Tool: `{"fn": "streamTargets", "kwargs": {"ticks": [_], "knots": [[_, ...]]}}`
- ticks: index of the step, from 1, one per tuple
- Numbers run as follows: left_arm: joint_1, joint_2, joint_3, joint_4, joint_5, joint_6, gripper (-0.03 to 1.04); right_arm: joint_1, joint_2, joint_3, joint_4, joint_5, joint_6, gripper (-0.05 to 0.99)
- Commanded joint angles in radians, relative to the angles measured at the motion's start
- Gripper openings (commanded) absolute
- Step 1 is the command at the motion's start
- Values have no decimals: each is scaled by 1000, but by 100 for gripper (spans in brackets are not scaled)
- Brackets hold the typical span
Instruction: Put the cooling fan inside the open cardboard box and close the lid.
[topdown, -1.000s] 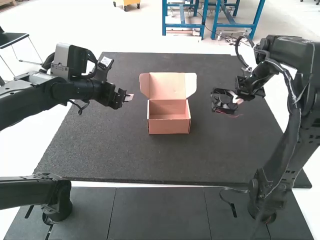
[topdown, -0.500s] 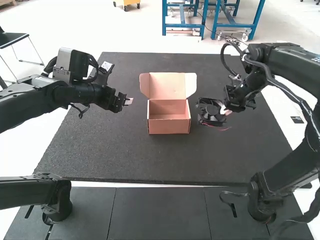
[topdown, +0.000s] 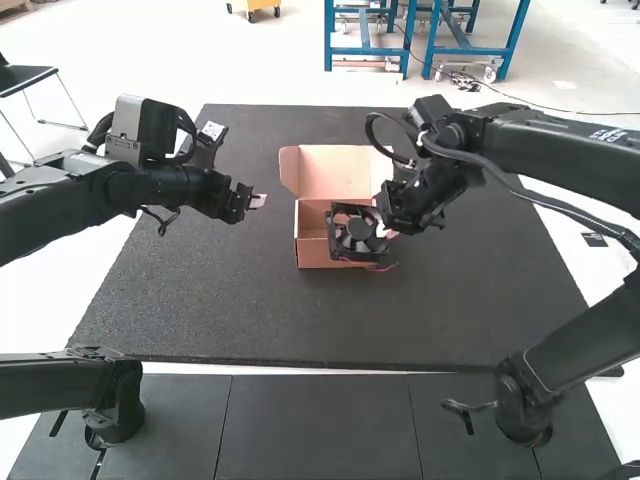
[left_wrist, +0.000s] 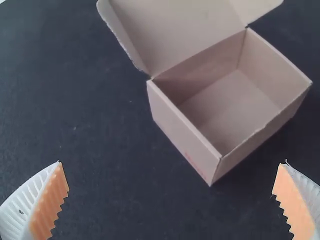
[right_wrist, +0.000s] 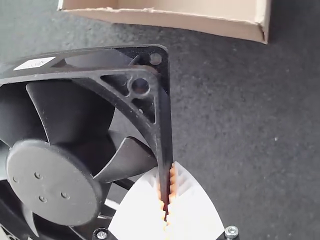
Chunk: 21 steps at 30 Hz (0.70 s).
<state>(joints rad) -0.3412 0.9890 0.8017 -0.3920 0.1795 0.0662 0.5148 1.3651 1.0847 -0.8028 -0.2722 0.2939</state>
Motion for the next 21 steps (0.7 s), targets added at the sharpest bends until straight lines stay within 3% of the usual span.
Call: {"fn": "streamTargets", "kwargs": {"ticks": [1,11,21], "knots": [[1,-19,-7,8,-8,-8,97,24,6,-3,36,36,119,-2],[-2,-19,-7,13,-14,-16,97,34,129,18,80,88,116,-2],[-5,-21,-7,-8,-17,3,97,50,305,181,73,140,31,-2]]}}
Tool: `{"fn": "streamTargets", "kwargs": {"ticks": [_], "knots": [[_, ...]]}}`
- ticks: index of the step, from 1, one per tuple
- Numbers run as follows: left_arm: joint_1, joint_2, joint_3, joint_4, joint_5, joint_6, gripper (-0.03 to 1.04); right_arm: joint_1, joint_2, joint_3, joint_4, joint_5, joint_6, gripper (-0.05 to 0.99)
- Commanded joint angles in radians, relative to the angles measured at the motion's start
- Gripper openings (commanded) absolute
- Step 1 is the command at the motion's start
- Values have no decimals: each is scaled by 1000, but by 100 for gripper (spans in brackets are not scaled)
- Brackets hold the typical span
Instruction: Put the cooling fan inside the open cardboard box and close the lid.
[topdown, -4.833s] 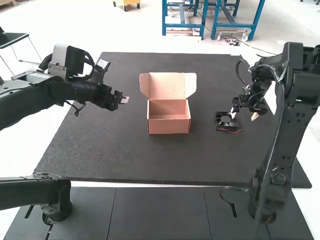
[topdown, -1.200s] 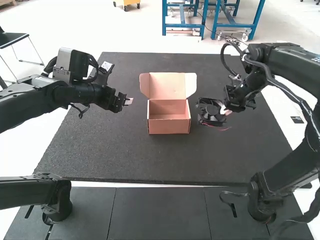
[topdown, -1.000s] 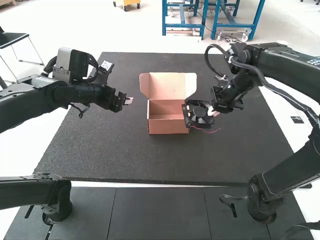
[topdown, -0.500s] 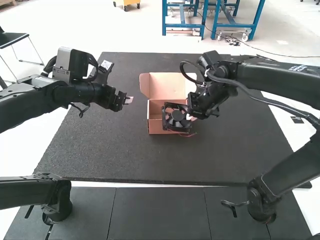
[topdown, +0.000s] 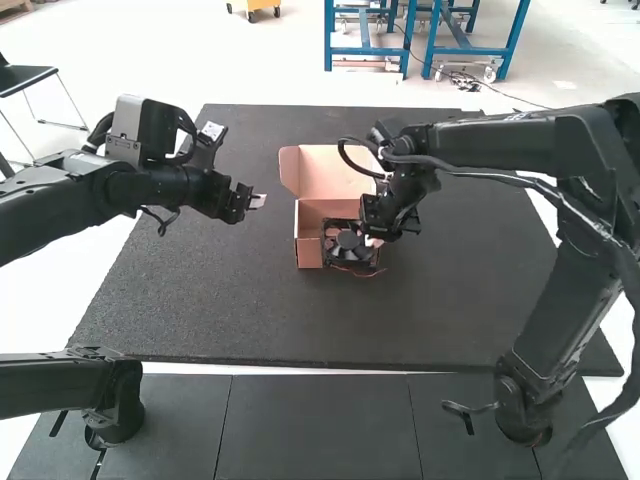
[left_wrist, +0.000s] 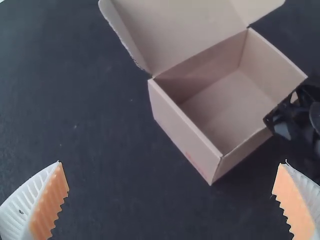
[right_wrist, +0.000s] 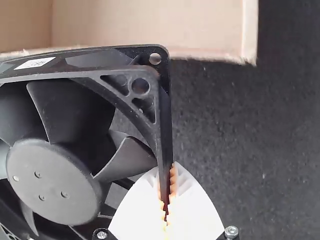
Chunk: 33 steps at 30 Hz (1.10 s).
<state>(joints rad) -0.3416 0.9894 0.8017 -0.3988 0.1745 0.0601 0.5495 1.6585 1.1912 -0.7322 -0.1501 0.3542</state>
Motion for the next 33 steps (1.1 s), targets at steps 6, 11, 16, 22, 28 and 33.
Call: {"fn": "streamTargets", "kwargs": {"ticks": [6,11,16,22,28,33], "knots": [[-5,-37,-18,-3,-12,10,97,15,78,173,-24,20,-44,-2],[-5,-52,-25,-8,-10,14,97,12,118,225,-45,26,-67,-2],[-7,-63,-25,-12,-10,15,97,-3,173,295,-87,32,-116,-2],[-7,-72,-27,-21,-9,17,97,-40,208,358,-108,30,-139,-2],[-7,-86,-36,-25,-7,20,97,-59,228,380,-124,32,-149,-2],[-7,-92,-38,-32,-7,24,97,-63,247,401,-145,30,-173,-2]]}}
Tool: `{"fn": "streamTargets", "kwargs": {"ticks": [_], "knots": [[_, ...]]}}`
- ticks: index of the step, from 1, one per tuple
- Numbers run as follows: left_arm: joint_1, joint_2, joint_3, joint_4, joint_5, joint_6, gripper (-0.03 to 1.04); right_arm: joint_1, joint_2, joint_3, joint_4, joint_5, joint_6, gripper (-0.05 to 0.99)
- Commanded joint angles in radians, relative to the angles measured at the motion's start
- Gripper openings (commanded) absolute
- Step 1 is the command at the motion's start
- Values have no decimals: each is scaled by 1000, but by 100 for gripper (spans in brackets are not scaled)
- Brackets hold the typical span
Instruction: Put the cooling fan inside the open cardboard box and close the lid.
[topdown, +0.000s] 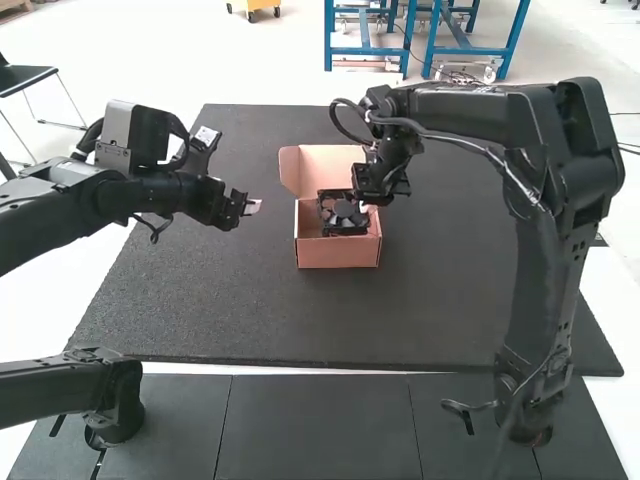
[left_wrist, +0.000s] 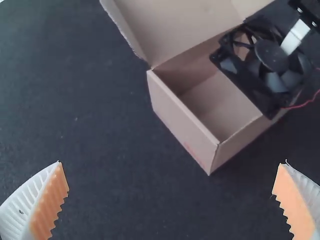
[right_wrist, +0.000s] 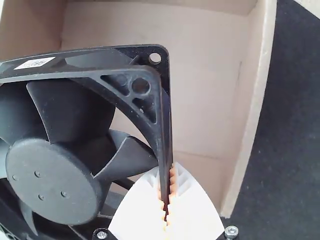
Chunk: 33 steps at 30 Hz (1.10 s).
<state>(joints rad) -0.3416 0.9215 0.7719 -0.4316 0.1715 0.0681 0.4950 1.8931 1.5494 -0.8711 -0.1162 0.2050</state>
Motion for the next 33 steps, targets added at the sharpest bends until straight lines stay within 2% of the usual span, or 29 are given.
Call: {"fn": "streamTargets", "kwargs": {"ticks": [1,17,33], "knots": [[-7,-24,-6,-2,-4,16,97,-9,18,49,-9,-3,-27,-2],[-7,-30,-11,-4,-1,18,97,-12,123,218,-111,-5,-64,-2],[-7,-42,-13,-7,-1,15,97,-12,184,245,-109,-7,-64,-2]]}}
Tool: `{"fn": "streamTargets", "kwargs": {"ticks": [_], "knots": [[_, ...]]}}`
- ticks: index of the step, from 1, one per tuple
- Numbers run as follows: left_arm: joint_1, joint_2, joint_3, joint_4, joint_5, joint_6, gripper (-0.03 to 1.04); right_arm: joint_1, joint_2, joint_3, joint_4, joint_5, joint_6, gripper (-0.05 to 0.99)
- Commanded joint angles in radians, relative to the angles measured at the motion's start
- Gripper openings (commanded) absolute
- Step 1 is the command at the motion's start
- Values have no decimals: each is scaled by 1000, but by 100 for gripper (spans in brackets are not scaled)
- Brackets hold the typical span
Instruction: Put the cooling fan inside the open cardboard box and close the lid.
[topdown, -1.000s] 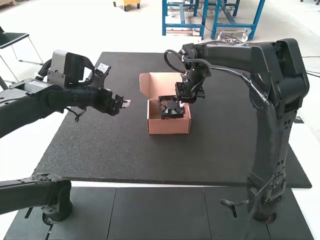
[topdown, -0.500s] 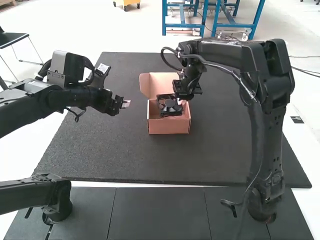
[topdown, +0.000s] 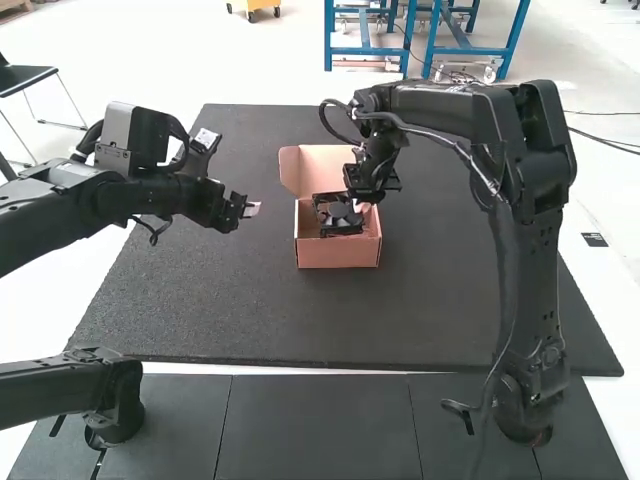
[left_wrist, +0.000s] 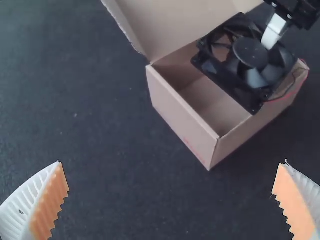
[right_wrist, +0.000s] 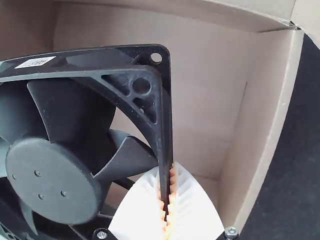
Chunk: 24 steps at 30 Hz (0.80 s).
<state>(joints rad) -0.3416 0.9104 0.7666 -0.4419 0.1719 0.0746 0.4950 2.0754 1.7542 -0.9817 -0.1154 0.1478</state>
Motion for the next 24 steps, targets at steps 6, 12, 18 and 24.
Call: {"fn": "streamTargets", "kwargs": {"ticks": [6,12,18,24], "knots": [[-7,-33,-7,2,0,8,97,-12,35,70,0,-9,-7,-2],[-7,-34,-7,6,0,8,97,-12,60,96,-3,-9,-5,-2],[-7,-33,-4,8,0,8,97,-12,75,102,-17,-10,-5,-2],[-7,-34,-4,6,0,8,97,-19,84,102,-15,-12,4,1]]}}
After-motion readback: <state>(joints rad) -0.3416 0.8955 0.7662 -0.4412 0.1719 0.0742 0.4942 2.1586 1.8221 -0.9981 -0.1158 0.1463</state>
